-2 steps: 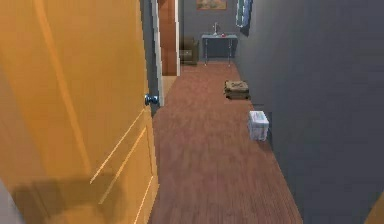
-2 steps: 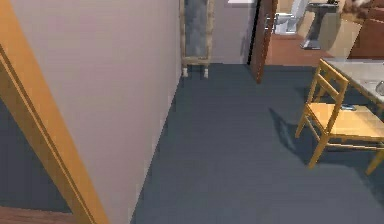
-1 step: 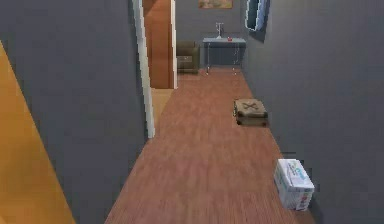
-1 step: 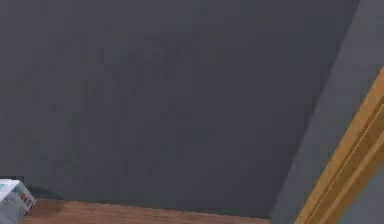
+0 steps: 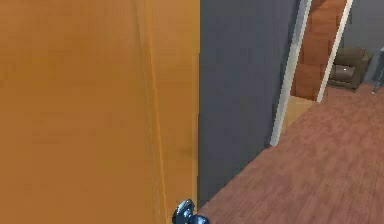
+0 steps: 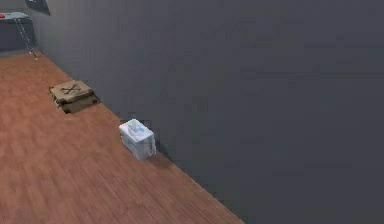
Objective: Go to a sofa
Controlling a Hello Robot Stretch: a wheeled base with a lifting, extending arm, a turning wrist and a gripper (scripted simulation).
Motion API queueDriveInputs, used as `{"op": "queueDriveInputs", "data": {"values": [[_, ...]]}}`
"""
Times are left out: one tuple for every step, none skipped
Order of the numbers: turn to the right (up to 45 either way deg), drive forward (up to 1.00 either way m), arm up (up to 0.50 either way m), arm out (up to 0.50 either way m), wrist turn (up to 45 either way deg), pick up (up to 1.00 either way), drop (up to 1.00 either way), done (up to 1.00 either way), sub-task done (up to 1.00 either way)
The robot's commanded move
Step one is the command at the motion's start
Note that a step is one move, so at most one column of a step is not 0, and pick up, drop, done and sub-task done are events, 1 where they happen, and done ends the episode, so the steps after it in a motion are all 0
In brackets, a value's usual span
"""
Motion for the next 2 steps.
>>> {"op": "queueDriveInputs", "data": {"values": [[0.0, 0.05, 0.0, 0.0, 0.0, 0.0, 0.0, 0.0, 0.0], [45.0, 0.0, 0.0, 0.0, 0.0, 0.0, 0.0, 0.0, 0.0]]}}
